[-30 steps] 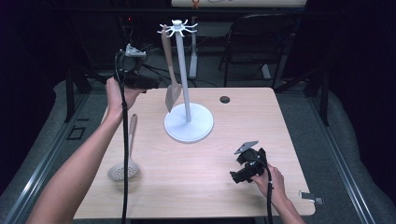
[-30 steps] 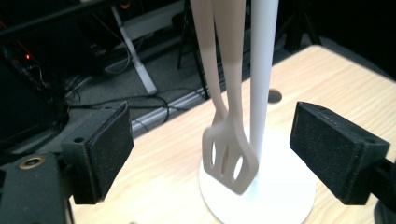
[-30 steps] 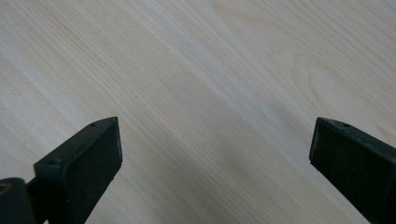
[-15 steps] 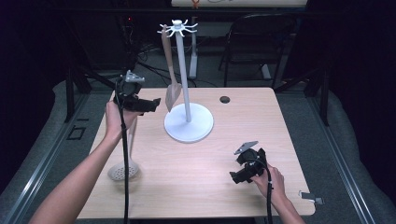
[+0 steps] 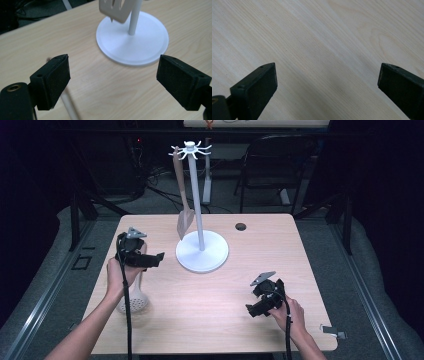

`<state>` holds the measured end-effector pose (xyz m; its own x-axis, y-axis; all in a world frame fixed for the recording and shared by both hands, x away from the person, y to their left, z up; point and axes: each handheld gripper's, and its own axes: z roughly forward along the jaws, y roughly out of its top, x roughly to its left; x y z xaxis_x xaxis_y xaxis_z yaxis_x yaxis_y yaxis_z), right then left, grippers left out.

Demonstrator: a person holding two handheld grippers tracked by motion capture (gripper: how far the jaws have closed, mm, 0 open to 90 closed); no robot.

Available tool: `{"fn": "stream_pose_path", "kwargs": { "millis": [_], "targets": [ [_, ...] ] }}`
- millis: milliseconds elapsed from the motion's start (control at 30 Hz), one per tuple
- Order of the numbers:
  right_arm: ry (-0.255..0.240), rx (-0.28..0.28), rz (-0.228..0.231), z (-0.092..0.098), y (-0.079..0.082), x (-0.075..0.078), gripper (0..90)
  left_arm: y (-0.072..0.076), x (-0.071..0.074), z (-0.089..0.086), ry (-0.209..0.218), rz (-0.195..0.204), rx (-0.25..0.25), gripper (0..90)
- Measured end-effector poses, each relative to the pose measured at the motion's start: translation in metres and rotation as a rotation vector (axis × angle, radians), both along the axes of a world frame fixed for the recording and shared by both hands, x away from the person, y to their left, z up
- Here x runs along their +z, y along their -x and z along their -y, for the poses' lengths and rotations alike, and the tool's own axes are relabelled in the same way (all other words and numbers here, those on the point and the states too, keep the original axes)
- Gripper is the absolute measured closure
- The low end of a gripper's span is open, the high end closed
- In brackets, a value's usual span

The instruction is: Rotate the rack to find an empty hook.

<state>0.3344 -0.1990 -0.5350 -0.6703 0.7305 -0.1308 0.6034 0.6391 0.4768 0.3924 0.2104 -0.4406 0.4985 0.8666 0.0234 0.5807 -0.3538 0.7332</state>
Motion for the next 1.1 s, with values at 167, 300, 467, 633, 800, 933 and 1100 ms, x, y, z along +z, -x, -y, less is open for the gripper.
{"fn": "stream_pose_path", "kwargs": {
  "millis": [167, 300, 467, 633, 800, 933, 1100],
  "targets": [
    [-0.003, 0.003, 0.001, -0.002, 0.001, 0.000, 2.2, 0.009, -0.019, -0.008, 0.022, -0.047, 0.014, 11.7],
    [-0.005, 0.004, 0.002, -0.002, 0.001, 0.000, 2.2, 0.017, -0.036, -0.014, 0.033, -0.071, 0.024, 11.7],
    [-0.002, 0.005, -0.003, -0.002, 0.001, 0.000, 2.2, 0.027, -0.053, -0.019, 0.059, -0.110, 0.037, 11.7],
    [-0.015, 0.005, 0.008, -0.003, 0.002, 0.000, 2.2, 0.034, -0.064, -0.022, 0.074, -0.133, 0.046, 11.6],
    [-0.015, 0.006, 0.011, -0.003, 0.001, -0.001, 2.2, 0.037, -0.066, -0.025, 0.076, -0.130, 0.061, 11.3],
    [0.002, 0.011, 0.012, -0.003, 0.001, 0.000, 2.2, 0.041, -0.069, -0.027, 0.046, -0.131, 0.063, 10.5],
    [0.005, 0.015, 0.020, -0.004, 0.001, 0.000, 2.2, 0.043, -0.069, -0.031, 0.028, -0.118, 0.084, 9.1]
  ]
}}
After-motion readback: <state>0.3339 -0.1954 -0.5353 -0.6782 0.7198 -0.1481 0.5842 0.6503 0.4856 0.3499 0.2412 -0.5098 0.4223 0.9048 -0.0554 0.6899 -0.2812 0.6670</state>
